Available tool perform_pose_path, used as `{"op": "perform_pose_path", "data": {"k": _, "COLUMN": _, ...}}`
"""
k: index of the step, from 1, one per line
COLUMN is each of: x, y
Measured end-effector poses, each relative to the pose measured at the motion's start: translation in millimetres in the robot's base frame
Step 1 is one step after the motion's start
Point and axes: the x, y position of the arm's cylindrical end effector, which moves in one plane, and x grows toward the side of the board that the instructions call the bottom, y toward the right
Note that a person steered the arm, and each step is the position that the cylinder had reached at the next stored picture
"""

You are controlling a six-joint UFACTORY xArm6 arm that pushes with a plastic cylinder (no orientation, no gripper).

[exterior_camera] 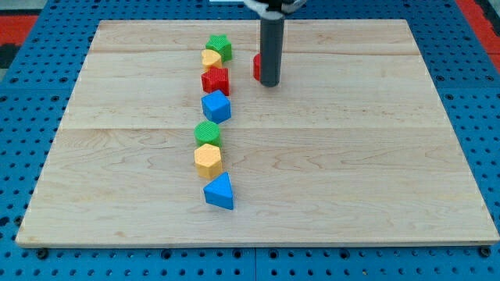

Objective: Push the red circle into the green star

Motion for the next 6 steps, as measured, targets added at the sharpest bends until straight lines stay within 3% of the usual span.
{"op": "perform_pose_path", "data": {"k": 1, "x": -46.6, "y": 0.5}}
{"op": "perform_pose_path", "data": {"k": 4, "x": -103.4, "y": 19.2}}
{"op": "perform_pose_path", "data": {"k": 5, "x": -99.0, "y": -23.8}}
{"op": "perform_pose_path", "data": {"k": 6, "x": -121.0, "y": -25.5}}
